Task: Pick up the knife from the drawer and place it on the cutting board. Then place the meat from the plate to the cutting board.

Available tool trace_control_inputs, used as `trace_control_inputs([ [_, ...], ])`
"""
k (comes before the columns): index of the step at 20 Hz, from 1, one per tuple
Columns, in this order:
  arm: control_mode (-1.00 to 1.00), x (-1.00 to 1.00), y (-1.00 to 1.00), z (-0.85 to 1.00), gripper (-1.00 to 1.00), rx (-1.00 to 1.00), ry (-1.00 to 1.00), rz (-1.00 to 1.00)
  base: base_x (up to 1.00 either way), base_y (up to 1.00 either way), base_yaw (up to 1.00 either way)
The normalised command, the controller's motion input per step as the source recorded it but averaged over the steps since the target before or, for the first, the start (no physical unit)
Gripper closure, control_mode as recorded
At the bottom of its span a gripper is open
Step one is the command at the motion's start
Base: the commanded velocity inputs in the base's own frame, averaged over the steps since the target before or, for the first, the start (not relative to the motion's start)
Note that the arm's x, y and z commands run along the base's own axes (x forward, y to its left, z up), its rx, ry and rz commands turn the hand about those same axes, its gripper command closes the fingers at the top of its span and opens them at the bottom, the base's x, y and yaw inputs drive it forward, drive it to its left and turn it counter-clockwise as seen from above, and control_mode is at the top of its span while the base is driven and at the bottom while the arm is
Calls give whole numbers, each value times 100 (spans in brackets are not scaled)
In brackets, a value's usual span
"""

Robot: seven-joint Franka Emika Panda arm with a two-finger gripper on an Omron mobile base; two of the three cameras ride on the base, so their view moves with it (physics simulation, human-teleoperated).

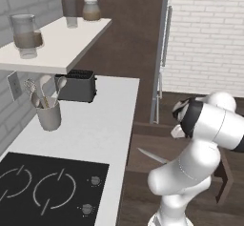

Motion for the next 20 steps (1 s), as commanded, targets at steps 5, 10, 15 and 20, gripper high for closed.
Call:
trace_control_inputs([
  [5,-100,-21,42,-18,-100,-15,0,0,0,0,0],
  [10,-100,0,4,-5,-100,-4,11,1,0,0,0],
  [15,-100,-29,-19,0,-100,2,1,11,0,0,0],
  [20,-100,-14,0,-7,-100,-3,1,19,0,0,0],
])
